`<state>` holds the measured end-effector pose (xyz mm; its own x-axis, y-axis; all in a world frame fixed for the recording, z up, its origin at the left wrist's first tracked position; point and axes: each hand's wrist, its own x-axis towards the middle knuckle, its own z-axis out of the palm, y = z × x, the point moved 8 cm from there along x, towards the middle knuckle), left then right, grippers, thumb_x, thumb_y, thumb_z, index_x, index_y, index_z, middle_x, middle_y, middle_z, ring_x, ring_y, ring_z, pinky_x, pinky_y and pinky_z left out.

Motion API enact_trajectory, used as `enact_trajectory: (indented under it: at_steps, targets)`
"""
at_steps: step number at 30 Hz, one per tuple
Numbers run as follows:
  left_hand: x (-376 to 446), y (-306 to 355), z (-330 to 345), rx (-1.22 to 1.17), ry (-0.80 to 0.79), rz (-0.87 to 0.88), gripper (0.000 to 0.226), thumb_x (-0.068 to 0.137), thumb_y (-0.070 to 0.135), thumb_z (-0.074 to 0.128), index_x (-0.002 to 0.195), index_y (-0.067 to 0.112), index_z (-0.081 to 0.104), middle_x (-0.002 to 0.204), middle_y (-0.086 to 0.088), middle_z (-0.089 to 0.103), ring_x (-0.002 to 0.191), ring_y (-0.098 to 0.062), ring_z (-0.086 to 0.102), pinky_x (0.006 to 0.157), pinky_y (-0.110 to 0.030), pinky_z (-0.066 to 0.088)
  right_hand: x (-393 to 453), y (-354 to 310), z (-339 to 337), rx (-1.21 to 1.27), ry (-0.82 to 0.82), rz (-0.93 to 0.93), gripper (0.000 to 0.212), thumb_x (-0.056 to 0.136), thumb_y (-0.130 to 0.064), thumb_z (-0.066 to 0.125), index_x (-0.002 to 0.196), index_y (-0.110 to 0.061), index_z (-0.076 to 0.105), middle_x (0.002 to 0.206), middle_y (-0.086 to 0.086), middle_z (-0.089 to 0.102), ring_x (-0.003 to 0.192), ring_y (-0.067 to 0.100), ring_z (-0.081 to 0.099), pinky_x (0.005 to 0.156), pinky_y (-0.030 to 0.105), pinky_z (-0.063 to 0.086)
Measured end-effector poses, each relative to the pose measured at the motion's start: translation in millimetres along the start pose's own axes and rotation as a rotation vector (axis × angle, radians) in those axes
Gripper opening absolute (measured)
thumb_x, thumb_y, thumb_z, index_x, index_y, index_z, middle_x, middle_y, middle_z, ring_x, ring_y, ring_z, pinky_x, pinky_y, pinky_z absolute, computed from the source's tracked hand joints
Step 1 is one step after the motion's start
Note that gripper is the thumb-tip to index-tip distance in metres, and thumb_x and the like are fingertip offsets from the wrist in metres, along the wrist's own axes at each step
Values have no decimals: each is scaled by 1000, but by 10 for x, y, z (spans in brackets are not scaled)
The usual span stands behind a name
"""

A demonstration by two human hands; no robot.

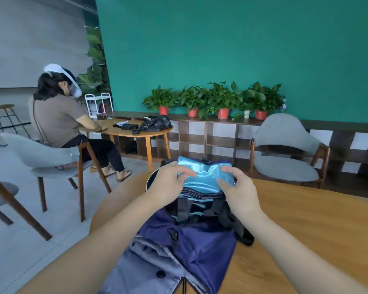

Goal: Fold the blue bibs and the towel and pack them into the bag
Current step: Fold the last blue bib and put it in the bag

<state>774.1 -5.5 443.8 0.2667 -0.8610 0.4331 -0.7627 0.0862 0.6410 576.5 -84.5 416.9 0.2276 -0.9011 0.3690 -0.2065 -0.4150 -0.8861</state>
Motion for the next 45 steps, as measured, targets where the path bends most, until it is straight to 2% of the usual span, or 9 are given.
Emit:
enact_trajectory:
  at_steps: [6, 12, 15, 19, 26, 32, 37, 40, 45]
  targets:
    - [672, -225, 341, 86, -36, 13, 32, 102, -1, 53, 109, 15, 79, 130, -12, 62, 131, -25, 52, 113, -30, 38, 613, 252, 359, -8, 69, 99, 23, 100, -8, 56, 118, -14, 69, 91, 1, 68, 52, 6, 47, 51, 14, 38]
    - [876, -482, 748, 167, -158, 55, 33, 99, -6, 51, 118, 6, 75, 112, -15, 59, 101, -28, 60, 85, -15, 38, 698, 596, 652, -140, -64, 120, 28, 100, -5, 53, 120, -22, 63, 67, -5, 56, 41, 4, 43, 42, 16, 32]
    - [861, -671, 848, 180, -234, 40, 30, 101, 3, 54, 123, 11, 73, 120, -10, 58, 111, -28, 59, 90, -18, 39, 651, 727, 629, -308, -104, 116, 18, 99, -9, 56, 106, -23, 49, 61, -1, 51, 43, 8, 41, 44, 26, 28]
    - [777, -748, 931, 289, -320, 102, 33, 104, 13, 54, 134, 17, 66, 149, -13, 47, 141, -27, 41, 108, -27, 32, 620, 809, 591, -380, -90, 88, 43, 94, -16, 68, 111, -17, 29, 69, 3, 55, 55, 15, 52, 46, 26, 27]
    - [697, -729, 933, 324, -310, 156, 40, 108, 15, 46, 147, 19, 54, 164, -12, 28, 145, -28, 38, 108, -27, 32, 647, 914, 489, -244, -42, 161, 41, 89, -22, 75, 109, -18, 39, 72, -4, 66, 63, 12, 60, 54, 30, 38]
    - [585, -811, 1084, 442, -434, 201, 48, 109, 14, 37, 158, 18, 35, 168, -14, 14, 149, -32, 29, 112, -26, 27, 643, 877, 413, -652, -113, 158, 37, 90, -57, 62, 86, -20, 62, 71, -4, 66, 67, 14, 61, 57, 31, 45]
    - [631, -797, 1098, 467, -438, 214, 51, 109, 13, 39, 159, 20, 32, 168, -10, 15, 142, -35, 38, 103, -26, 35, 790, 991, 550, -509, -272, 194, 61, 79, -65, 63, 120, -21, 57, 120, 0, 61, 109, 23, 58, 92, 40, 50]
    - [732, -769, 1097, 432, -408, 251, 51, 107, 13, 44, 157, 21, 36, 168, -8, 18, 135, -33, 46, 100, -29, 42, 882, 849, 584, -309, -263, 165, 57, 79, -48, 79, 123, -26, 51, 124, -3, 57, 116, 21, 56, 98, 41, 47]
    - [1030, -645, 978, 268, -271, 232, 48, 106, 7, 47, 152, 20, 47, 164, -4, 27, 139, -22, 42, 101, -13, 30, 969, 562, 567, -216, -217, 64, 60, 88, -24, 75, 140, -20, 46, 114, -12, 53, 108, 12, 52, 79, 12, 38]
